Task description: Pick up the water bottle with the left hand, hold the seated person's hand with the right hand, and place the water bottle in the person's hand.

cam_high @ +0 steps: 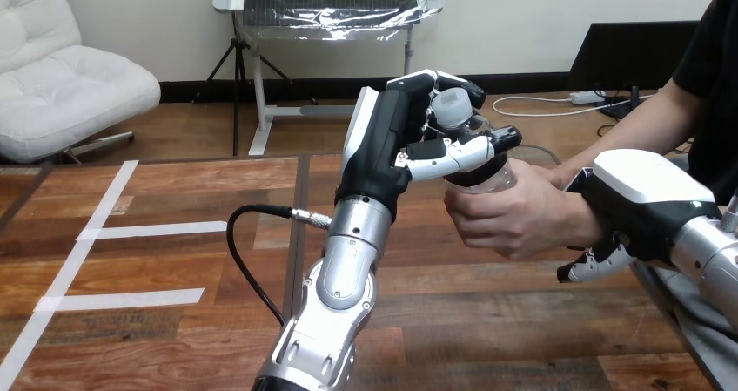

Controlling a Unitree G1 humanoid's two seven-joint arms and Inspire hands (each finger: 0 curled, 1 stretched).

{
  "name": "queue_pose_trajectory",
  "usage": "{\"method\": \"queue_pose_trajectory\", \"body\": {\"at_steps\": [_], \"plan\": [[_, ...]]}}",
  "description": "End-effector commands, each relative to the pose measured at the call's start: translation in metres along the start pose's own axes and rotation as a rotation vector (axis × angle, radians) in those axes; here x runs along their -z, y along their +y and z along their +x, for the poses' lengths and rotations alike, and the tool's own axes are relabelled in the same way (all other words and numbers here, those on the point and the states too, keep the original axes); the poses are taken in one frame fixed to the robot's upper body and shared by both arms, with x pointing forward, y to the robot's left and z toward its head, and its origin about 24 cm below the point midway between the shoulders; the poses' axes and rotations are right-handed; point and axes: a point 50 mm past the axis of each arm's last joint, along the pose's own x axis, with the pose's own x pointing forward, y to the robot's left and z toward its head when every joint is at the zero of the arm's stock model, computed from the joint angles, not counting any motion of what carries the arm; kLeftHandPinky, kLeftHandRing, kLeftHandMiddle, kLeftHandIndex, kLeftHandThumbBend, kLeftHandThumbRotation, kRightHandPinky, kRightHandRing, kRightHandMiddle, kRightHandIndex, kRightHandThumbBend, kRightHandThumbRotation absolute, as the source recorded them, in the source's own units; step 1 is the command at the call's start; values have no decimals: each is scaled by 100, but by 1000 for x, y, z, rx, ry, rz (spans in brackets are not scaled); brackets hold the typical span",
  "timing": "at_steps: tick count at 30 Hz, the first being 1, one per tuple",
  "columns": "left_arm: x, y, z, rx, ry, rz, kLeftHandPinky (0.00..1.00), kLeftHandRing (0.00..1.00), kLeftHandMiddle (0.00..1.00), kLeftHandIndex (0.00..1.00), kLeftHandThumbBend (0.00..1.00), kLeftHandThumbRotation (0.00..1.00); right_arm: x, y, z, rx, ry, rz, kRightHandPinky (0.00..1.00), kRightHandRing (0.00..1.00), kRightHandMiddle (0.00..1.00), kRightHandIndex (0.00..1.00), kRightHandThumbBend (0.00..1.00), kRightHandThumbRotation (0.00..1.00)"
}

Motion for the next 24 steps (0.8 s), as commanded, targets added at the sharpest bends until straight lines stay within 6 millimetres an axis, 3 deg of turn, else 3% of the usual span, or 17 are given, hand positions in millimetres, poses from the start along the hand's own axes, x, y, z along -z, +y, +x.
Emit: {"method": "queue_pose_trajectory", "body": {"at_steps": [1, 4, 10, 14, 24], "plan": [[-26, -11, 8, 33, -115, -14, 41, 45, 49, 51, 65, 1, 10, -29, -3, 76, 61, -93, 26, 35, 45, 47, 80, 0], [-25, -10, 9, 64, -104, 10, 47, 54, 57, 58, 69, 6, 10, -28, -2, 77, 60, -89, 33, 44, 53, 53, 82, 0], [-23, -9, 11, 136, -83, 141, 73, 81, 83, 83, 83, 33, 11, -26, -3, 69, 59, -84, 50, 62, 70, 66, 85, 0], [-22, -8, 12, 147, -79, 194, 89, 94, 95, 94, 94, 52, 12, -26, -3, 67, 57, -87, 60, 72, 80, 75, 86, 0], [-21, -8, 11, 146, -89, 268, 99, 100, 100, 100, 100, 70, 13, -23, -3, 73, 36, -88, 70, 83, 88, 84, 88, 0]]}}
